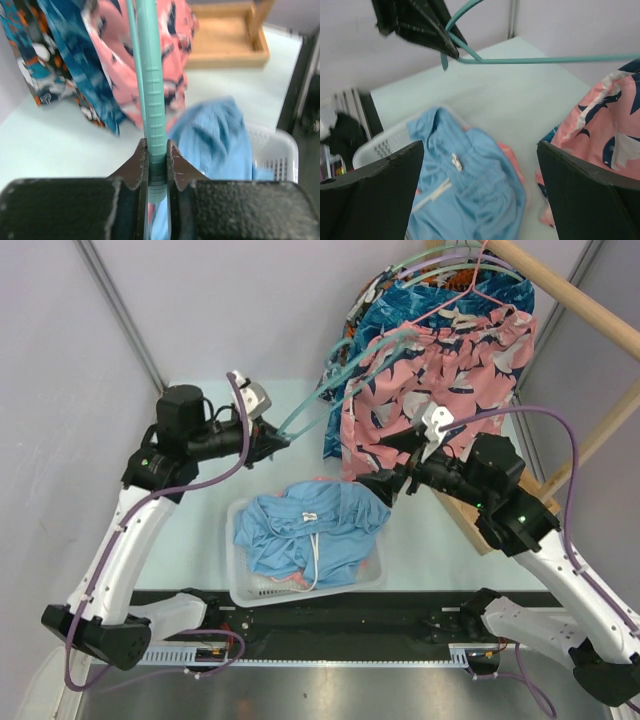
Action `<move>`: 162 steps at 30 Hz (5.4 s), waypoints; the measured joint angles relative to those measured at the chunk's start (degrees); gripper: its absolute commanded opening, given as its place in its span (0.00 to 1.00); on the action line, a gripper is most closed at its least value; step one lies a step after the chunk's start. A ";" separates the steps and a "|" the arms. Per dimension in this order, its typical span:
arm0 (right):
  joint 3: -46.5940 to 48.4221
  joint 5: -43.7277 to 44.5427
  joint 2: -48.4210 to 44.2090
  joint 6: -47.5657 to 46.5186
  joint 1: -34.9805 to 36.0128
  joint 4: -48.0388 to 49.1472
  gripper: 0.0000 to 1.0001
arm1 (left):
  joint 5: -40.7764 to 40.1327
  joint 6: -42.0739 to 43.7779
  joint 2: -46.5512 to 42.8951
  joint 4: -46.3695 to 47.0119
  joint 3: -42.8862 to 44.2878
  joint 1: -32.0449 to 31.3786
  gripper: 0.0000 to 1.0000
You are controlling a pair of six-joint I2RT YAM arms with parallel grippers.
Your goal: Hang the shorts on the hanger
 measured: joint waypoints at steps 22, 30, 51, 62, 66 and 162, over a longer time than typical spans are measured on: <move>14.12 -2.95 8.15 -31.41 4.26 -32.79 0.98 | 11.91 31.89 -1.88 -32.65 -10.12 4.24 0.00; 14.99 -9.14 9.90 -38.69 0.81 -33.68 0.84 | 14.49 39.60 -2.99 -36.41 -10.84 4.24 0.00; 15.54 -18.23 11.82 -36.22 5.22 -27.17 0.57 | 15.65 45.22 -0.50 -37.07 -11.82 4.07 0.00; 16.13 -18.38 14.27 -38.69 5.22 -27.12 0.00 | 15.15 44.44 -2.60 -33.33 -13.00 3.78 0.01; 17.11 -18.47 14.27 -40.48 5.33 -27.85 0.00 | 14.71 43.30 -3.96 -32.06 -13.22 3.54 0.32; 25.03 -16.52 30.03 -33.94 13.62 -19.43 0.00 | 9.99 40.50 -8.11 -27.80 -16.15 11.34 0.31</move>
